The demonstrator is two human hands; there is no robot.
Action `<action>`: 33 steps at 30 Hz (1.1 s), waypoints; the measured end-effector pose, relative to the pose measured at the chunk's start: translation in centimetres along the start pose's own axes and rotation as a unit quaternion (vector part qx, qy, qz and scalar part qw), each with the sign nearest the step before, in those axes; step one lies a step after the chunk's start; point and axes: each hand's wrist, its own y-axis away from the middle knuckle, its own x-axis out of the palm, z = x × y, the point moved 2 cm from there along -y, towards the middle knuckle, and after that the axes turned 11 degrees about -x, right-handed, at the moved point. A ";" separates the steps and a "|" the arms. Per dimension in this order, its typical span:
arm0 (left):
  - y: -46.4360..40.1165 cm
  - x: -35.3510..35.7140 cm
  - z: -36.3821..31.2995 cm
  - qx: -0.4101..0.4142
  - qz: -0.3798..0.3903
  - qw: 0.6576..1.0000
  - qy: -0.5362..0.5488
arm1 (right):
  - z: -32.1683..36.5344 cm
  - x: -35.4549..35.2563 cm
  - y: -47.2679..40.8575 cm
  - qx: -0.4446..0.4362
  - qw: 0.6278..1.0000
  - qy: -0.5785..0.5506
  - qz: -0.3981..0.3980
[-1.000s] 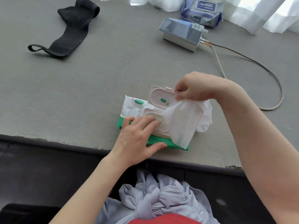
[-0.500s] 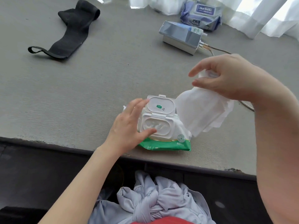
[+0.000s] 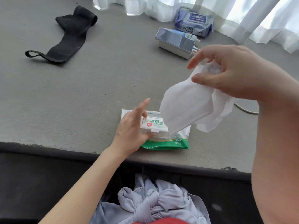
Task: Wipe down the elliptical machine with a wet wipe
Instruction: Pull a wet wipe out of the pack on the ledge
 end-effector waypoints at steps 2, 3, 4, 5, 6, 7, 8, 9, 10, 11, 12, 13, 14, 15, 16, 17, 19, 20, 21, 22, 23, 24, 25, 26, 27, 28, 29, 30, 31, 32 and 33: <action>0.6 0.0 0.8 0.095 -0.018 0.994 -0.056 | -0.2 -0.7 0.4 0.009 1.000 -0.004 -0.010; 1.0 0.0 1.2 0.138 -0.018 0.985 -0.100 | -0.1 -0.9 0.6 0.009 1.000 -0.004 -0.013; 1.3 0.0 1.5 0.164 -0.012 0.976 -0.141 | 0.0 -1.0 0.6 0.010 1.000 -0.001 -0.011; 1.6 0.2 1.8 0.170 -0.002 0.970 -0.172 | 0.2 -0.8 0.5 0.011 1.000 0.004 -0.002; 1.7 0.4 2.0 0.167 0.001 0.967 -0.194 | 0.4 -0.4 0.3 0.010 1.000 0.014 0.013; 1.8 0.5 1.9 0.162 0.003 0.964 -0.211 | 0.7 0.2 0.0 0.005 0.999 0.028 0.033; 1.9 0.5 1.7 0.156 0.002 0.961 -0.227 | 0.9 1.1 -0.4 -0.002 0.998 0.044 0.055; 1.9 0.7 1.7 0.153 0.003 0.958 -0.241 | 1.1 2.2 -0.8 -0.008 0.995 0.060 0.077; 1.9 0.8 1.5 0.149 0.009 0.956 -0.252 | 1.3 3.4 -1.3 -0.010 0.992 0.074 0.097; 1.9 0.8 1.3 0.145 0.015 0.954 -0.264 | 1.4 4.5 -1.7 -0.009 0.990 0.083 0.116; 1.9 0.8 1.2 0.143 0.019 0.951 -0.272 | 1.6 5.6 -2.2 -0.007 0.987 0.090 0.132; 1.8 0.8 1.2 0.144 0.017 0.950 -0.277 | 1.7 6.5 -2.6 -0.006 0.985 0.093 0.144; 1.8 0.9 1.0 0.145 0.015 0.949 -0.280 | 1.7 7.3 -3.0 -0.006 0.984 0.094 0.155; 1.8 0.8 0.9 0.143 0.019 0.949 -0.282 | 1.8 8.0 -3.4 -0.008 0.982 0.094 0.163; 1.9 0.8 0.8 0.143 0.022 0.950 -0.277 | 1.9 8.5 -3.7 -0.011 0.981 0.094 0.170; 1.9 0.8 0.9 0.141 0.030 0.954 -0.262 | 2.0 8.8 -3.9 -0.013 0.980 0.095 0.174; 2.0 0.2 1.0 0.102 0.039 0.980 -0.166 | 2.2 9.1 -4.0 -0.016 0.979 0.097 0.177; 2.0 -0.4 1.1 0.061 0.025 0.994 -0.092 | 2.3 9.2 -4.0 -0.014 0.980 0.097 0.175; 2.1 -1.2 1.2 0.011 0.004 1.000 -0.015 | 2.4 9.2 -4.0 -0.012 0.981 0.094 0.170; 2.3 -2.0 1.2 -0.030 -0.021 0.998 0.052 | 2.4 9.3 -4.1 -0.010 0.983 0.085 0.164; 2.4 -2.8 1.0 -0.056 -0.046 0.992 0.107 | 2.5 9.4 -4.2 -0.009 0.985 0.071 0.159; 2.7 -3.4 0.7 -0.078 -0.058 0.983 0.158 | 2.7 9.6 -4.3 -0.009 0.986 0.052 0.158; 2.8 -3.8 0.3 -0.103 -0.051 0.972 0.204 | 2.9 9.9 -4.4 -0.010 0.986 0.033 0.163; 2.9 -4.0 -0.3 -0.126 -0.030 0.961 0.244 | 3.1 10.2 -4.5 -0.011 0.985 0.018 0.169; 2.9 -4.0 -0.8 -0.145 -0.006 0.953 0.268 | 3.4 10.4 -4.6 -0.012 0.985 0.009 0.174; 2.9 -3.7 -1.2 -0.156 0.012 0.950 0.270 | 3.5 10.6 -4.6 -0.012 0.984 0.002 0.177; 3.0 -3.3 -1.4 -0.159 0.020 0.953 0.259 | 3.6 10.6 -4.5 -0.009 0.984 -0.003 0.178; 3.0 -2.9 -1.6 -0.157 0.014 0.958 0.239 | 3.5 10.4 -4.3 -0.006 0.984 -0.008 0.181; 3.0 -2.6 -1.6 -0.149 -0.003 0.965 0.215 | 3.4 10.1 -4.0 -0.004 0.983 -0.013 0.182; 3.0 -2.3 -1.4 -0.142 -0.023 0.972 0.188 | 3.1 9.7 -3.7 -0.005 0.983 -0.016 0.184; 3.0 -2.1 -1.2 -0.134 -0.039 0.978 0.155 | 2.8 9.1 -3.3 -0.006 0.982 -0.019 0.186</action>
